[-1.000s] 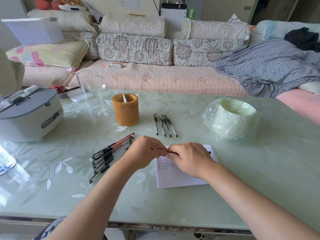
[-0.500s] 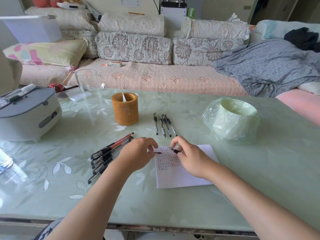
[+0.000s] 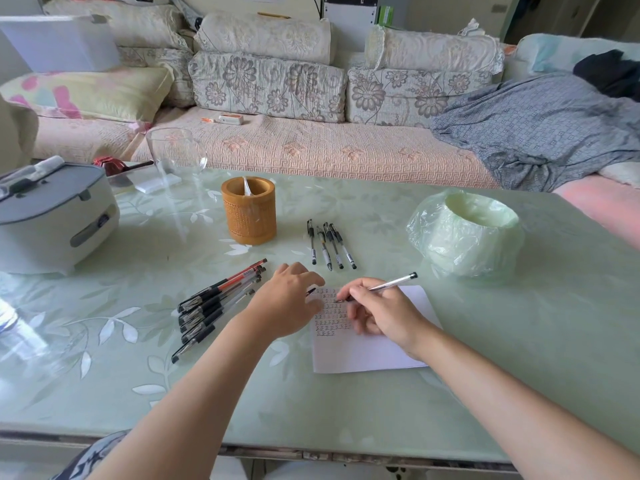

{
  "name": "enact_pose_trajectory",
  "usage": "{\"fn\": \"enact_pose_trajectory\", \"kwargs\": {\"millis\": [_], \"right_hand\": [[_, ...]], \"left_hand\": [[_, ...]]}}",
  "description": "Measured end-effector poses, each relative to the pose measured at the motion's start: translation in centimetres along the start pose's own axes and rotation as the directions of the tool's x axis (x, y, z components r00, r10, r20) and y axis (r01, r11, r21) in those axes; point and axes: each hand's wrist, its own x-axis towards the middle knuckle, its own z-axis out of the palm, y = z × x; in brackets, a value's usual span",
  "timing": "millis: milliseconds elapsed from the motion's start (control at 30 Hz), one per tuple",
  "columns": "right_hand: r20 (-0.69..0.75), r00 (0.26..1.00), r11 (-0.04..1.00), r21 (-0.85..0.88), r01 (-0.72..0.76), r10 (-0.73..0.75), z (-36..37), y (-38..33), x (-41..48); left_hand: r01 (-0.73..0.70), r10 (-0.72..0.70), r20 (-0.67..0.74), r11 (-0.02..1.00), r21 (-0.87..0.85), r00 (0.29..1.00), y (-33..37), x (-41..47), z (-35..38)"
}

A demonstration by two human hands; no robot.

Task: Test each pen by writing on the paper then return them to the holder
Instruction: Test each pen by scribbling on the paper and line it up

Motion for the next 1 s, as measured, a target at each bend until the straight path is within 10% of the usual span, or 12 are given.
{"fn": "enact_pose_trajectory", "kwargs": {"millis": [1000], "right_hand": [[0.084,0.99,0.936,-0.324,0.135,-0.114,0.4,1.8,0.2]], "left_hand": [[0.023,-0.022,0.081,1.0,-0.006,0.996,0.0,1.0,0.5]]}}
